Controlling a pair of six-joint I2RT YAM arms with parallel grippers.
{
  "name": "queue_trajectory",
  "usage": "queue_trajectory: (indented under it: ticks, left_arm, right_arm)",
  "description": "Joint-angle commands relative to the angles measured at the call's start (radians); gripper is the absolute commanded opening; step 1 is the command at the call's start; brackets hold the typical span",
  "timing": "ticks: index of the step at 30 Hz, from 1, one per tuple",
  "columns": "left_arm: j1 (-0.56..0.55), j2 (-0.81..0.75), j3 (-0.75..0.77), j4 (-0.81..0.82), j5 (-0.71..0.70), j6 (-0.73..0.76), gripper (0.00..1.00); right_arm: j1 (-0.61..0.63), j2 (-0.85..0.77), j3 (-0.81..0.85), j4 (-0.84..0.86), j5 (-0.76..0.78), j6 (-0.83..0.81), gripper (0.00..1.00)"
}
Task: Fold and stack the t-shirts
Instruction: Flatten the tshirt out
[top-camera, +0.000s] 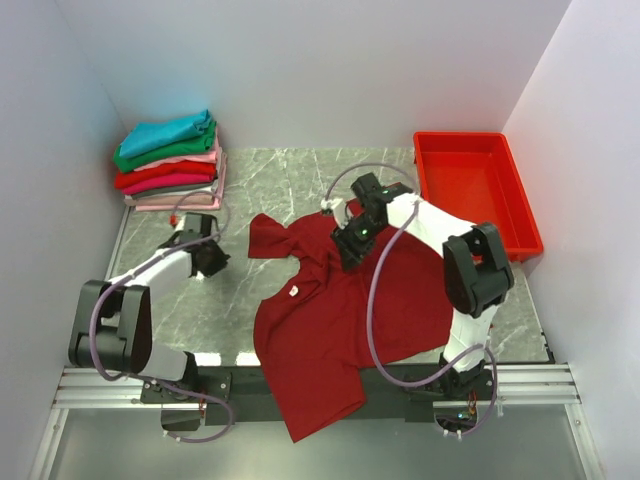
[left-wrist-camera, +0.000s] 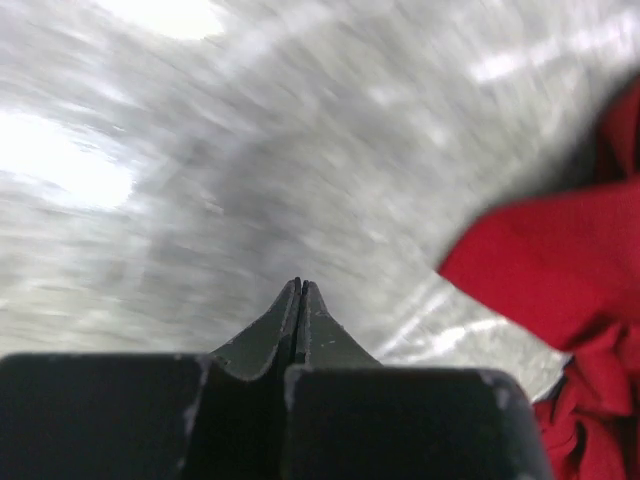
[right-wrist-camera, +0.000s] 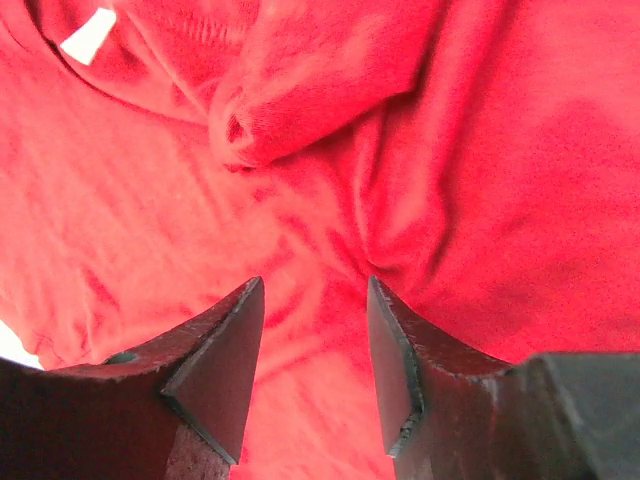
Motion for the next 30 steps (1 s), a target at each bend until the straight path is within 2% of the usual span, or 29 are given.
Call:
queue_trajectory:
  ticks: [1, 4, 5, 6, 8, 11, 16, 19, 22, 30]
  left_arm:
    - [0.071, -0.067, -0.014, 0.025, 0.072, 0.032, 0.0]
    - [0.071, -0.088, -0.046, 0.101, 0.226, 0.034, 0.01]
    - [0.071, -0.095, -0.06, 0.126, 0.265, 0.022, 0.17]
    - [0.068, -0.099, -0.075, 0.155, 0.326, 0.006, 0.27]
    - [0.052, -0.098, -0.094, 0.185, 0.343, -0.023, 0.42]
    - [0.027, -0.066, -0.097, 0.208, 0.363, -0.063, 0.48]
    - [-0.027, 0.061, -0.008, 0.137, 0.232, -0.142, 0.51]
    - [-0.063, 0.16, 0.095, 0.025, 0.146, -0.181, 0.51]
    - [-0.085, 0.227, 0.17, -0.087, 0.047, -0.222, 0.5]
    - [-0.1, 0.289, 0.208, -0.147, -0.055, -0.235, 0.39]
  right_arm:
    - [-0.065, -0.094, 0.085, -0.019, -0.016, -0.023, 0.53]
    - [-0.103, -0.088, 0.111, -0.031, -0.02, -0.026, 0.53]
    - [-0.107, -0.085, 0.103, -0.028, -0.026, -0.023, 0.53]
    - [-0.105, -0.082, 0.096, -0.016, -0.032, -0.019, 0.53]
    - [-0.104, -0.076, 0.08, -0.008, -0.064, -0.003, 0.53]
    - [-0.104, -0.067, 0.071, -0.002, -0.058, 0.0, 0.53]
    - [-0.102, -0.071, 0.059, 0.004, -0.066, 0.006, 0.53]
    - [-0.105, -0.071, 0.051, 0.007, -0.07, 0.004, 0.53]
    - [-0.103, -0.076, 0.044, 0.007, -0.078, 0.003, 0.54]
    - [-0.105, -0.082, 0.045, 0.005, -0.092, 0.0, 0.53]
